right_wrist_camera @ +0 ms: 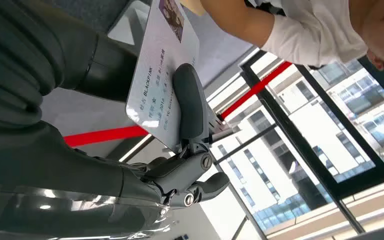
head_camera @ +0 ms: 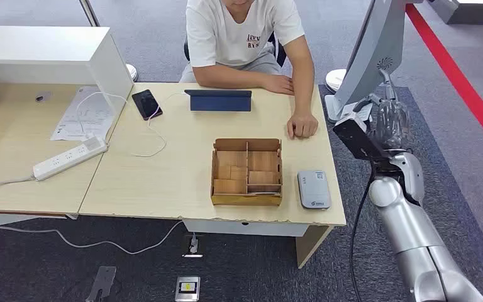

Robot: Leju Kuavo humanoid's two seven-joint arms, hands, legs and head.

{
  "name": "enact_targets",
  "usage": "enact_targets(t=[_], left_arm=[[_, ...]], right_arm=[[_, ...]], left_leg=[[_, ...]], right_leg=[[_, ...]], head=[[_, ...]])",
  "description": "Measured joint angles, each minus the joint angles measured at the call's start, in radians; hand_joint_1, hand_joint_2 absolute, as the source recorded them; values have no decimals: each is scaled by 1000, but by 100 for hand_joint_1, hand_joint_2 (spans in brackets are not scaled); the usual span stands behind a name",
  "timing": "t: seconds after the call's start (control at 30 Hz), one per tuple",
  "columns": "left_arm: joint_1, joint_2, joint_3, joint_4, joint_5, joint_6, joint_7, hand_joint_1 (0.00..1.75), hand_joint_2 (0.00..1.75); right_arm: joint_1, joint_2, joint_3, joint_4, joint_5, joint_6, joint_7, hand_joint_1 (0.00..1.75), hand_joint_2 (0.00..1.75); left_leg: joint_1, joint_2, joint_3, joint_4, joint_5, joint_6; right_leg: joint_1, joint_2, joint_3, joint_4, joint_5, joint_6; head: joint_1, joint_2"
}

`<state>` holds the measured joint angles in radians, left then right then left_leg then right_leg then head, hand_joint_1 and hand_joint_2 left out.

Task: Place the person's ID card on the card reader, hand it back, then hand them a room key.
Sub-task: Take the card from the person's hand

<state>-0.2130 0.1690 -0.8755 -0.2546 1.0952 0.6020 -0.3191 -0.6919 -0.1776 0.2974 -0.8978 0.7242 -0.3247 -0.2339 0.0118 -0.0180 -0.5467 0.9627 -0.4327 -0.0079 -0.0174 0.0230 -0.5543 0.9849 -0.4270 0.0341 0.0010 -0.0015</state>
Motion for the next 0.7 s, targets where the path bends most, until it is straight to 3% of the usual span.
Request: enact_targets(t=[0.2, 0.43, 0.7], left_arm=[[1, 0, 0, 0, 6, -15, 13, 0, 0], [-26, 7, 0, 0, -12, -58, 100, 0, 0], [-35, 10, 0, 0, -15, -62, 107, 0, 0]], right_arm=[[28, -6, 16, -1, 6, 33, 6, 175, 175], [61, -5, 55, 2, 23, 98, 36, 175, 175], [86, -3, 80, 7, 28, 101, 42, 175, 175]], left_leg=[[0, 0, 0, 0, 0, 0], [0, 0, 0, 0, 0, 0], [0, 0, 0, 0, 0, 0]], right_leg=[[0, 0, 0, 0, 0, 0], [1, 0, 0, 0, 0, 0], [0, 0, 0, 0, 0, 0]], head=[[0, 0], [0, 0], [0, 0]])
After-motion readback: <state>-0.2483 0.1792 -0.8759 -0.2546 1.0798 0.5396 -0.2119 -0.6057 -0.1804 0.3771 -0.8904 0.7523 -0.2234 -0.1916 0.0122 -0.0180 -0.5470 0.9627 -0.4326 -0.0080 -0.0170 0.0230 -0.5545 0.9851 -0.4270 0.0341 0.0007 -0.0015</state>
